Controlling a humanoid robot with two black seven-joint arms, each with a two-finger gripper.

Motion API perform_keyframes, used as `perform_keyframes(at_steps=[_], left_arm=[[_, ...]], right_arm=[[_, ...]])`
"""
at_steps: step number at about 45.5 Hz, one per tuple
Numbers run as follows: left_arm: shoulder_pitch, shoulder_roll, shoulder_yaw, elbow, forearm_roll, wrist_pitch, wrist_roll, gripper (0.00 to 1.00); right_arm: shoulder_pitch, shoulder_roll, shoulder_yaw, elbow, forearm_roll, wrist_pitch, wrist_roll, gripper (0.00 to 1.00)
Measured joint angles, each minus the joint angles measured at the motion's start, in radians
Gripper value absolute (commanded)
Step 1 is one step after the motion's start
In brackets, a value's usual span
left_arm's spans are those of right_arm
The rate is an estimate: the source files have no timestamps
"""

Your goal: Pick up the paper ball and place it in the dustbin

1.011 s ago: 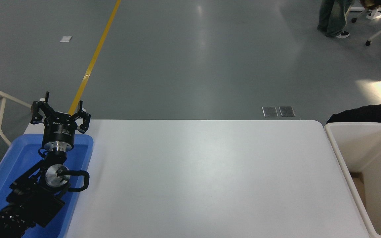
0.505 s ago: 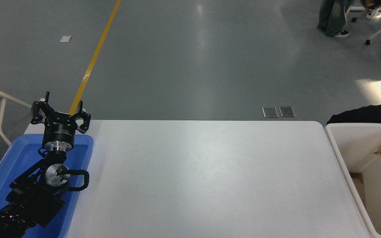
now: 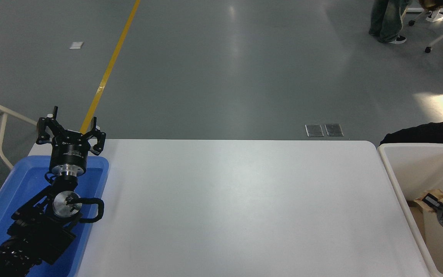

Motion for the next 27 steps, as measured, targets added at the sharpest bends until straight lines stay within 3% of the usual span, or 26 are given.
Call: perform_keyframes(at_steps=[19,27], left_arm=[[0.0,0.0,0.0,0.0,-0.001,0.0,0.0,0.99],[-0.001,0.0,0.0,0.0,-0.001,0.0,0.0,0.99]], right_arm=[[0.04,0.001,-0.005,0.015,-0.007,0.003,0.003,1.0],[0.153,-0.055,-0.066,0.132,-0.107,0.006,0.006,1.0]])
